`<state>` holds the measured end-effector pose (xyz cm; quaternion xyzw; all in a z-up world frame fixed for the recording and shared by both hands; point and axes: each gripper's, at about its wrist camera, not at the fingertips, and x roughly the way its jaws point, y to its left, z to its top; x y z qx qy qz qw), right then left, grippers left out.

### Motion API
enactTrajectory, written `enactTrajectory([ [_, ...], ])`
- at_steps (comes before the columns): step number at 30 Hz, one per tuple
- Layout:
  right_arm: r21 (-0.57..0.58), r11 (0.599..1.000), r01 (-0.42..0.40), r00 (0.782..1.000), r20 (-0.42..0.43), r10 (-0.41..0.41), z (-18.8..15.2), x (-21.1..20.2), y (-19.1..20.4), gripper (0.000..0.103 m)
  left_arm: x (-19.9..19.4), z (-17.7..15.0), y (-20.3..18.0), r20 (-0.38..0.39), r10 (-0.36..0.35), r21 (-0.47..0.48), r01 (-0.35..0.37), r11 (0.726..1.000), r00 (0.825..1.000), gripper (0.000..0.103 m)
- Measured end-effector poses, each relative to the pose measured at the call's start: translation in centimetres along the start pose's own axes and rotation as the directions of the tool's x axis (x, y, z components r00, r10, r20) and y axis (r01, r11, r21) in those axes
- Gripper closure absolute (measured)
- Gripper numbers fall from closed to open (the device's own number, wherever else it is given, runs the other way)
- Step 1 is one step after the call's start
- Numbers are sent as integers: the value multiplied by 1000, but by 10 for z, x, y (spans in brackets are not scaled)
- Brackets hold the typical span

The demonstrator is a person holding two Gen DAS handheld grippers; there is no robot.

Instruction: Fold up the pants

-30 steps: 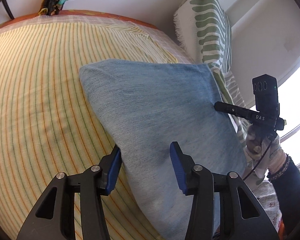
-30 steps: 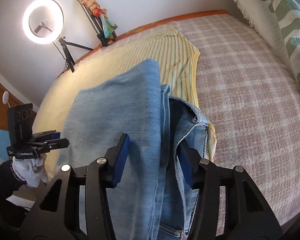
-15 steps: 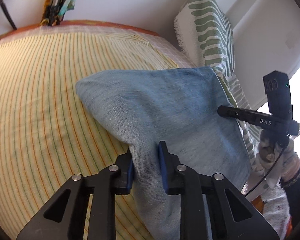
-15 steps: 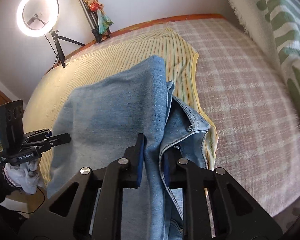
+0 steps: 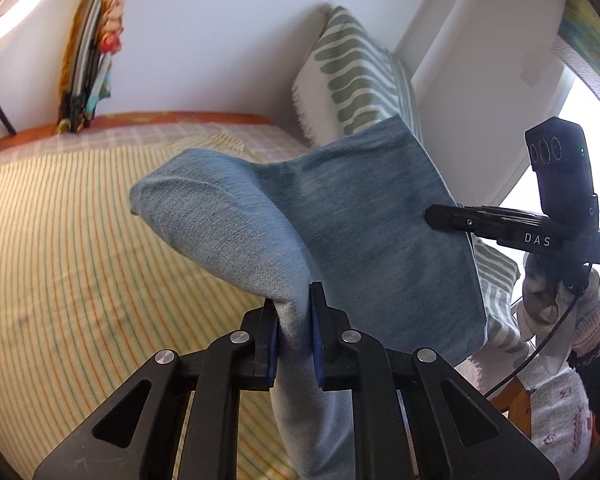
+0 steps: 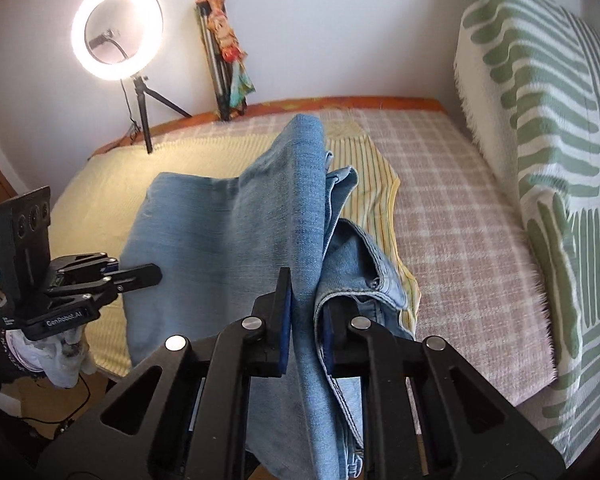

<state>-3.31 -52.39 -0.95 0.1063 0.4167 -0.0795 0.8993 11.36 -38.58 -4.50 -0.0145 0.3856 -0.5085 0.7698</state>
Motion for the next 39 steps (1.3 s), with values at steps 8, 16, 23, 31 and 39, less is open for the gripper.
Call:
enactTrajectory([
  [8, -52, 998, 43, 997, 68, -39, 36, -30, 23, 90, -12, 38, -4, 66, -19, 33, 17, 999, 998, 92],
  [16, -57, 996, 62, 987, 149, -52, 102, -17, 24, 90, -7, 102, 14, 127, 18, 52, -25, 998, 992, 92],
  [23, -19, 999, 50, 981, 186, -45, 172, 37, 0, 90, 23, 160, 39, 166, 70, 79, -84, 993, 984, 92],
  [31, 7, 999, 47, 983, 178, -48, 237, 119, -29, 90, 81, 199, 93, 152, 118, 67, -130, 989, 981, 92],
  [39, -5, 996, 89, 990, 108, -88, 264, 211, -50, 90, 139, 211, 142, 88, 178, 28, -181, 983, 980, 92],
])
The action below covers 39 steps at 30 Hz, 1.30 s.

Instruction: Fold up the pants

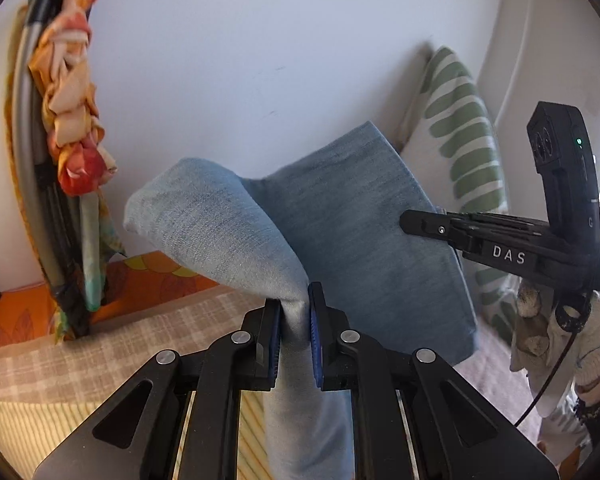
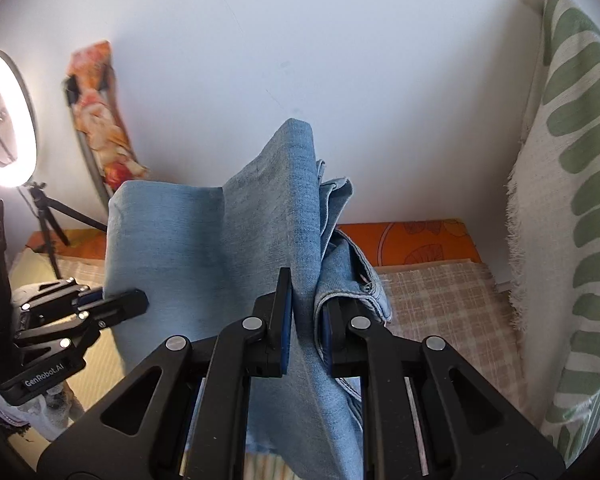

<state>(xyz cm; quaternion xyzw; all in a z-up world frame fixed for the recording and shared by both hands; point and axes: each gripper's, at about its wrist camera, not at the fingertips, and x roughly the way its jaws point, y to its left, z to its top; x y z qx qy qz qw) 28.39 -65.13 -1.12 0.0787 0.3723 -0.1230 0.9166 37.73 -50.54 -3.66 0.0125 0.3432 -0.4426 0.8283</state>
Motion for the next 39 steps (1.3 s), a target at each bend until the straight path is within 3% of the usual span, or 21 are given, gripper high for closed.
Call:
enactTrajectory([
  [5, 9, 1000, 21, 999, -44, -21, -2, 39, -12, 90, 14, -7, 10, -23, 52, 8, -51, 999, 998, 92],
  [8, 3, 995, 102, 991, -84, -101, -4, 53, -16, 86, 15, -12, 15, -44, 100, 30, -99, 995, 994, 89],
  [11, -5, 982, 191, 978, -86, -191, -7, 53, -20, 66, 11, -12, 24, -49, 135, 18, -134, 991, 990, 87],
  [14, -16, 981, 191, 979, -69, -192, -8, 44, -18, 54, 0, -13, 28, -40, 131, 17, -130, 991, 991, 83],
  [23, 12, 984, 178, 984, -27, -178, -10, -8, -8, 53, -60, -11, 10, 6, 140, 64, -140, 988, 990, 81],
  [24, 14, 985, 175, 984, -20, -174, -8, -14, -6, 53, -68, -11, 6, 14, 145, 71, -146, 987, 989, 80],
  [27, 9, 985, 173, 985, 6, -173, -11, -41, 2, 53, -96, -8, 1, 44, 149, 70, -152, 986, 988, 61],
  [28, 5, 985, 171, 985, 13, -171, -11, -49, 6, 51, -102, -7, -1, 54, 147, 69, -151, 986, 988, 61],
  [30, 0, 985, 170, 985, 30, -170, -15, -66, 12, 41, -116, -7, -9, 68, 150, 71, -155, 985, 986, 61],
  [35, -8, 986, 166, 985, 51, -165, -27, -107, 26, 40, -149, -7, -29, 93, 151, 90, -159, 983, 984, 51],
  [39, 0, 987, 163, 984, 72, -163, -36, -139, 37, 26, -178, -11, -41, 109, 151, 99, -162, 982, 983, 46],
])
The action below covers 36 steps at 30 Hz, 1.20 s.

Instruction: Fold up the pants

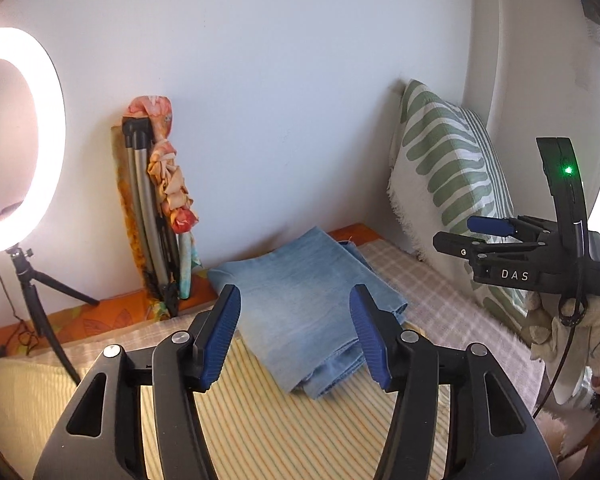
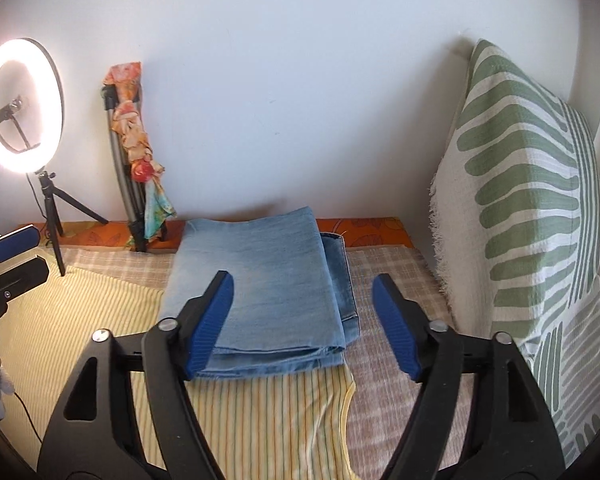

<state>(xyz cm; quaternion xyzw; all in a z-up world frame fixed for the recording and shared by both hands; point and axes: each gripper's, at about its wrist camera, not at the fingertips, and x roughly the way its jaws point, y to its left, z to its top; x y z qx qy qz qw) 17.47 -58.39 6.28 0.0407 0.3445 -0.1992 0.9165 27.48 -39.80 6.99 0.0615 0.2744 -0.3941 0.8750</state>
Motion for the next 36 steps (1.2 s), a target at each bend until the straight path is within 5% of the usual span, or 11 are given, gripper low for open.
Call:
enactTrajectory([
  [6, -7, 1000, 2, 999, 52, -2, -14, -51, 24, 11, -48, -7, -11, 44, 19, 10, -19, 1000, 999, 25],
  [22, 0, 1000, 0, 992, 123, 0, -59, -126, 86, 5, -129, -39, -21, 47, 51, 25, -52, 998, 998, 21],
  [30, 56, 997, 55, 987, 146, -63, -94, -135, 96, 0, -145, -78, -16, 54, 79, 1, -79, 997, 995, 12],
  [36, 116, 993, 23, 989, 139, -39, -115, -126, 100, 0, -147, -100, -3, 62, 96, -45, -94, 995, 993, 7],
])
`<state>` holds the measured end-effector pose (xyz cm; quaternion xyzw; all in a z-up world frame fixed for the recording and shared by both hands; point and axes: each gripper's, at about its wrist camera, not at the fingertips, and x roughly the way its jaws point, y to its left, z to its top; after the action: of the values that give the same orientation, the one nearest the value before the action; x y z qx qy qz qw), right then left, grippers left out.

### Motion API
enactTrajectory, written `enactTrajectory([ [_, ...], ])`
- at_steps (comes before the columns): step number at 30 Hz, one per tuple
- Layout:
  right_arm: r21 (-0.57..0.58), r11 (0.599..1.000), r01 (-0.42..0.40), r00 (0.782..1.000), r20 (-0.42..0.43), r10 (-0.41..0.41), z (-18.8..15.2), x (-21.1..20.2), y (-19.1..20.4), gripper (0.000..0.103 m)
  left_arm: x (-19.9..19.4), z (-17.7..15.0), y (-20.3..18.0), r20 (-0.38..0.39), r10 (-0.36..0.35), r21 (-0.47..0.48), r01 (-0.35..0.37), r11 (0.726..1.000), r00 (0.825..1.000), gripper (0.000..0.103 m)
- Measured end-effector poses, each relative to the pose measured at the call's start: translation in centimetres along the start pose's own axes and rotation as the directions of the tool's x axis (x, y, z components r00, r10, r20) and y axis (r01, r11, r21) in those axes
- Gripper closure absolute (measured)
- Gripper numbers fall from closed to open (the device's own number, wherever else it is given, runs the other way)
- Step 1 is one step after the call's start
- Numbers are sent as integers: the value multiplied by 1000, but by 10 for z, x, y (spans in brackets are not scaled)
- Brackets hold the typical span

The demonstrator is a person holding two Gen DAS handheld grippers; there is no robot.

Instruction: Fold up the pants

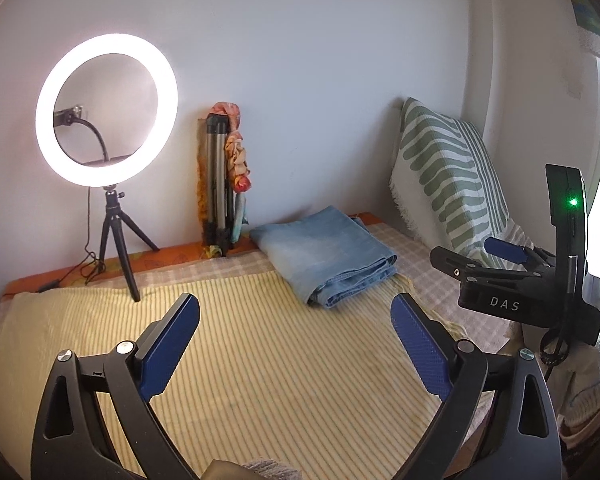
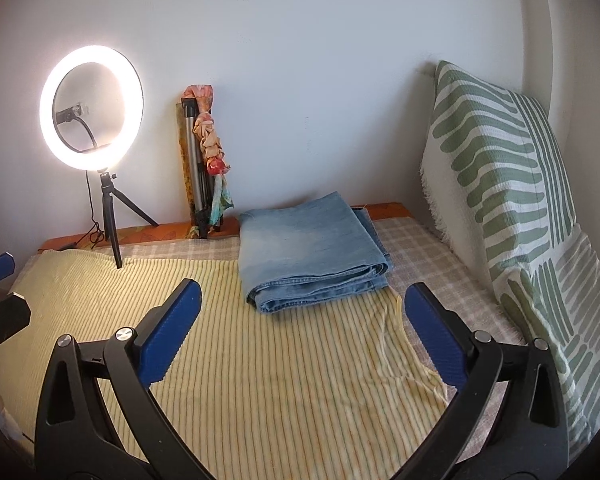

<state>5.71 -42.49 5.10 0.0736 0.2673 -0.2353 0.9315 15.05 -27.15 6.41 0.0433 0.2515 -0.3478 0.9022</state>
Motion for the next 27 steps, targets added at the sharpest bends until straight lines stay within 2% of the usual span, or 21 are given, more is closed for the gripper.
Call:
enactTrajectory([
  [4, 18, 1000, 15, 1000, -3, -15, -13, 9, 3, 0, 2, -8, 6, 8, 17, -7, -17, 1000, 1000, 7],
  [9, 14, 1000, 19, 1000, -3, -19, -23, 16, 7, 0, 12, -18, 9, -25, 39, 12, -39, 999, 999, 6],
  [20, 34, 999, 11, 1000, -2, -11, -33, 25, 4, 0, 21, -33, 15, -39, 53, 21, -52, 998, 998, 6],
  [27, 12, 999, 37, 999, 0, -37, -37, 30, 6, 0, 26, -37, 18, -56, 62, 26, -61, 998, 997, 6],
])
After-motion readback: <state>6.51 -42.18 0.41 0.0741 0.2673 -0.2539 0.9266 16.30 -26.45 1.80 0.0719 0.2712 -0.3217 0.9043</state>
